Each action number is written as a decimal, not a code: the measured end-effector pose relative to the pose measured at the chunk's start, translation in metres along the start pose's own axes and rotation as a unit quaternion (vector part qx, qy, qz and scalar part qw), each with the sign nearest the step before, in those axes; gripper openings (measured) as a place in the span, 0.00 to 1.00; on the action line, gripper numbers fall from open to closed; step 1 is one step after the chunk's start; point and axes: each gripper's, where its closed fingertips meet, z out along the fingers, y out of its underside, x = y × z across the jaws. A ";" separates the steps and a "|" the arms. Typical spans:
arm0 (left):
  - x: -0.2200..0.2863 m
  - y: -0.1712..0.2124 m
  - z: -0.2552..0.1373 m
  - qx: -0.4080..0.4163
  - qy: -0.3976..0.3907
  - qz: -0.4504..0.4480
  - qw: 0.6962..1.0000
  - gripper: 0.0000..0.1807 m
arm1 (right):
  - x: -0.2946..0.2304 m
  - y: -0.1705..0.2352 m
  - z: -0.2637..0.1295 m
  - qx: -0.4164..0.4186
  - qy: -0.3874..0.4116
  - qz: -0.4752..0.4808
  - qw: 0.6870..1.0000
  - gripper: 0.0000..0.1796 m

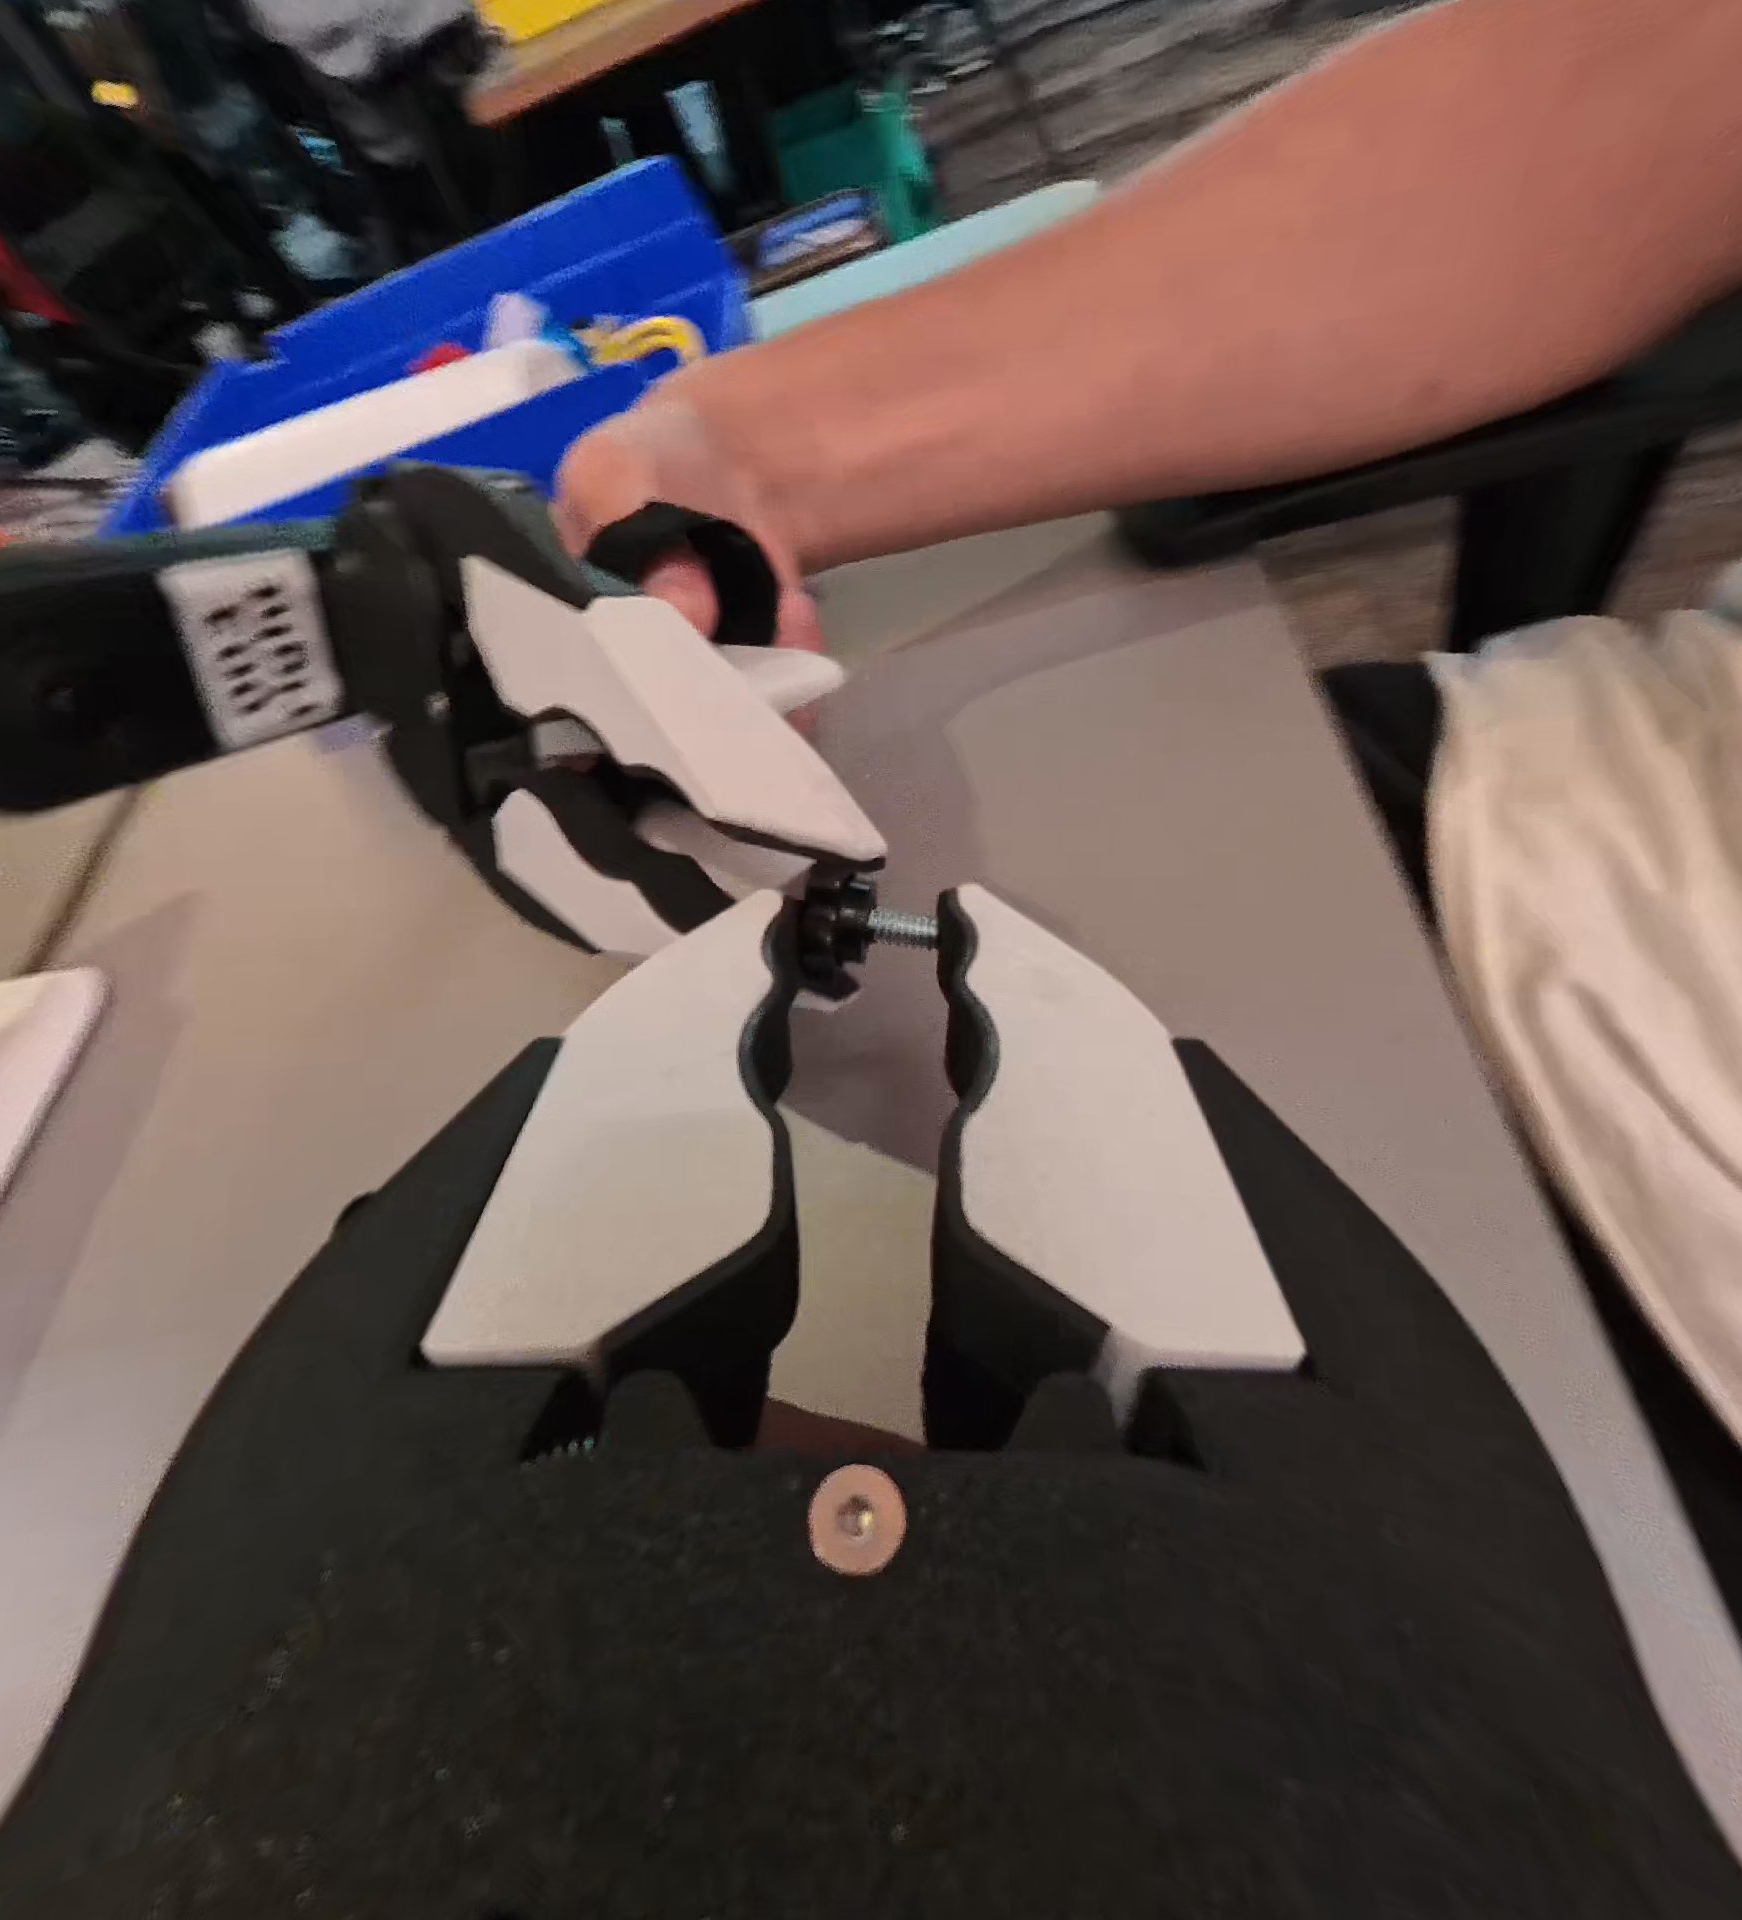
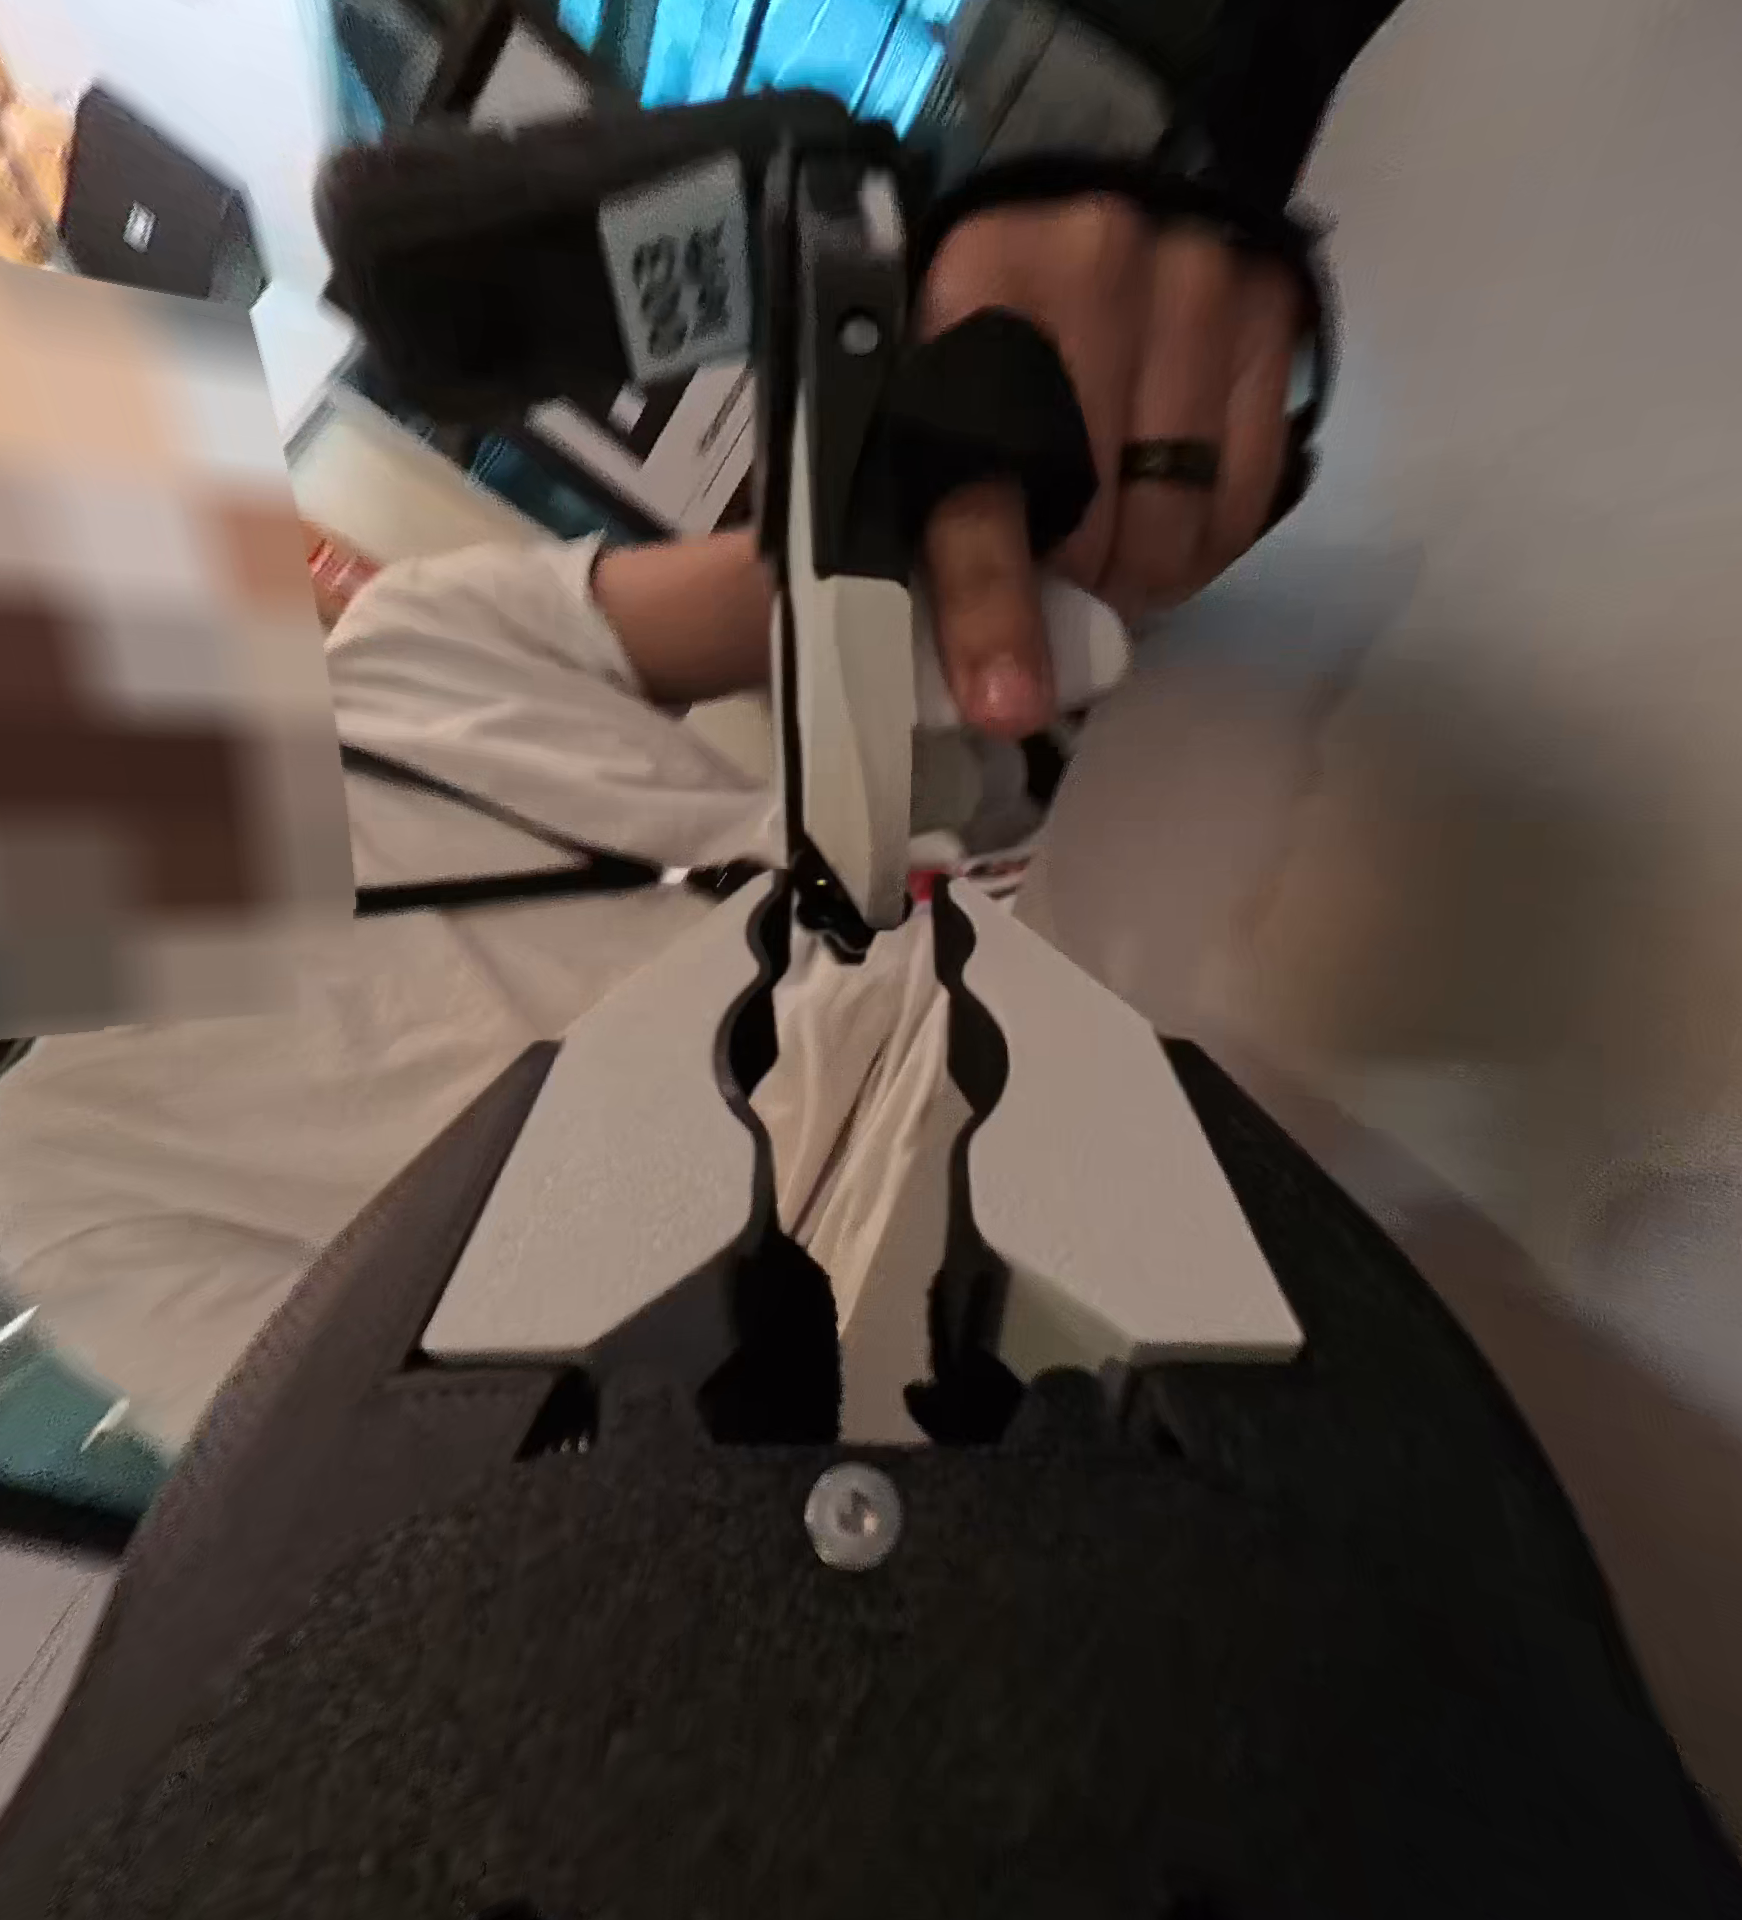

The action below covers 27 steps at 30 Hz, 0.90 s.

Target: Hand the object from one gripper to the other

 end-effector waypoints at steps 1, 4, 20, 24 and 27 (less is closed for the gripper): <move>-0.015 0.003 -0.002 -0.007 -0.041 -0.001 0.999 0.14 | 0.009 -0.012 -0.009 0.036 0.027 -0.003 0.999 0.18; -0.066 0.028 -0.014 -0.065 -0.181 0.013 0.981 0.14 | 0.046 -0.048 -0.043 0.160 0.127 0.007 0.979 0.21; -0.126 0.074 -0.052 -0.149 -0.352 -0.016 0.924 0.14 | 0.081 -0.104 -0.051 0.252 0.440 -0.235 0.829 0.22; -0.122 0.072 -0.046 -0.165 -0.353 0.034 0.920 0.14 | 0.081 -0.105 -0.040 0.266 0.403 -0.198 0.853 0.19; -0.120 0.072 -0.043 -0.174 -0.355 0.058 0.917 0.14 | 0.084 -0.102 -0.042 0.250 0.417 -0.191 0.853 0.13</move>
